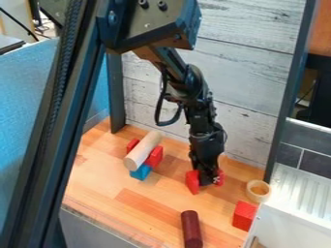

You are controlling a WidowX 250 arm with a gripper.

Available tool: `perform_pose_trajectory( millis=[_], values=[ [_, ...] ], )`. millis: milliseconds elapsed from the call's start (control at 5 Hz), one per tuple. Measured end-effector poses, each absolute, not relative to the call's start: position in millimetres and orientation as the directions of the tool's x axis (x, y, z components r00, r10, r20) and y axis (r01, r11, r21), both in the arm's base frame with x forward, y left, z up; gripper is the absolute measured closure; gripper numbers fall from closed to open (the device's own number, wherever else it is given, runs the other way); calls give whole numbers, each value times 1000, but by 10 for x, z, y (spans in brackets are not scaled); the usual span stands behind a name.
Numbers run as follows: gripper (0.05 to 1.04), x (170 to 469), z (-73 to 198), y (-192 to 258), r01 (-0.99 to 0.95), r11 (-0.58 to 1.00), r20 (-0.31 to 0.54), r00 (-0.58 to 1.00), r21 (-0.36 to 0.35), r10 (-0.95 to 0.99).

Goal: Lift the red arch in the right possition

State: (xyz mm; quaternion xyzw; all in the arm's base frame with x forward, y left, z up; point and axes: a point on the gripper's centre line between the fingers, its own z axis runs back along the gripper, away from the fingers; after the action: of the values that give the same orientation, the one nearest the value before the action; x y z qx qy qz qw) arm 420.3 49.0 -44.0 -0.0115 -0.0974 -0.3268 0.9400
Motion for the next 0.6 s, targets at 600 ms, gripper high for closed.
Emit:
perform_pose_trajectory(
  millis=[600],
  values=[
    [770,4084,-346,379,309,865,343,824,395,-451]
  ],
)
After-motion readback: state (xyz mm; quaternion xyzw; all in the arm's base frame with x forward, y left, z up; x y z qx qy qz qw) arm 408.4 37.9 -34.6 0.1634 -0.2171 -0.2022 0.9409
